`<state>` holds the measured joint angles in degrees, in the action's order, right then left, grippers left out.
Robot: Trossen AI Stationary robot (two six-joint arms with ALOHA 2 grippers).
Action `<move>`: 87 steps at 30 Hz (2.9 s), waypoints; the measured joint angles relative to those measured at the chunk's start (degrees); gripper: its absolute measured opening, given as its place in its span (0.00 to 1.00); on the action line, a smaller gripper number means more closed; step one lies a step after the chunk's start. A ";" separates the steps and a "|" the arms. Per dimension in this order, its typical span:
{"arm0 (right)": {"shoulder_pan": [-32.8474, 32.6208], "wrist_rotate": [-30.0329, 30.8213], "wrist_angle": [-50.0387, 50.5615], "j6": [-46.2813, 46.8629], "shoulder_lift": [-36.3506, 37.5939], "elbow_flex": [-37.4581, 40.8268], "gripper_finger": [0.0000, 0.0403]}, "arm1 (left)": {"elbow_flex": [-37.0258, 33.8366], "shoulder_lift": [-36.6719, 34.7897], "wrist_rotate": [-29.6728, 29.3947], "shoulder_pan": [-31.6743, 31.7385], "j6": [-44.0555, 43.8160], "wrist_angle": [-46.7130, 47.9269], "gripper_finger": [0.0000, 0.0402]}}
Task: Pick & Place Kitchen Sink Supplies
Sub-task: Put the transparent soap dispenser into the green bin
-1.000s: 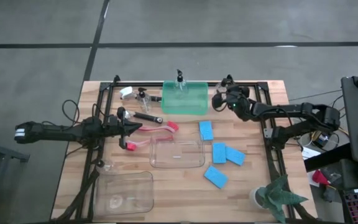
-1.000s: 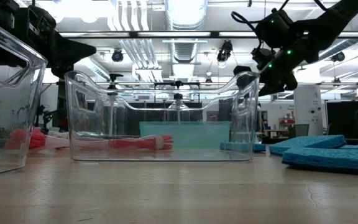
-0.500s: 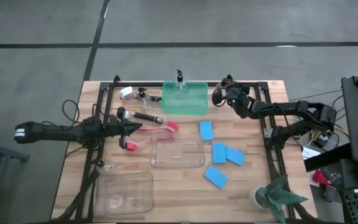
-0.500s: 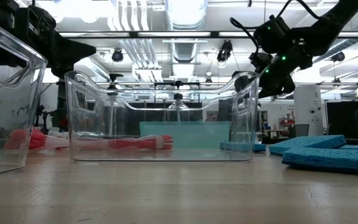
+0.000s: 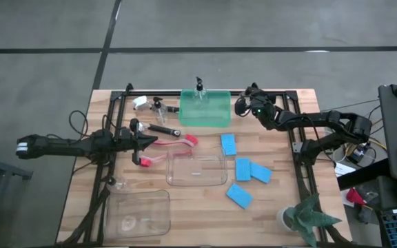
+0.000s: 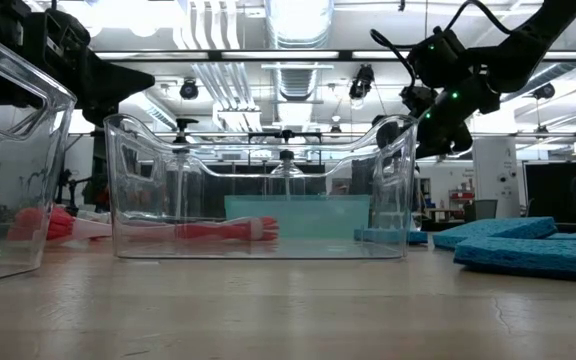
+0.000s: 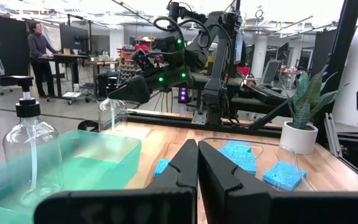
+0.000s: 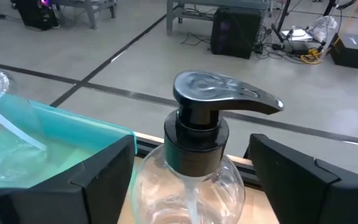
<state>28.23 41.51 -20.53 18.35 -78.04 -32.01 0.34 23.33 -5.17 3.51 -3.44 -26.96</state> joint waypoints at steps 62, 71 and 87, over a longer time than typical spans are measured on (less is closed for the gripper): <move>-4.33 -8.06 1.83 -12.63 6.57 -15.14 0.32 | 0.00 0.00 0.00 0.00 0.00 0.00 0.02; -4.37 -15.09 4.76 -8.85 -0.46 -20.16 0.32 | 0.00 0.02 0.00 -0.02 0.00 0.02 0.02; -2.23 -14.54 2.34 -6.99 -13.37 -23.82 0.32 | 0.00 0.00 0.00 0.00 0.00 0.00 0.02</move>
<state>25.99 26.96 -18.18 11.36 -91.41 -55.83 0.34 23.33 -5.17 3.51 -3.44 -26.96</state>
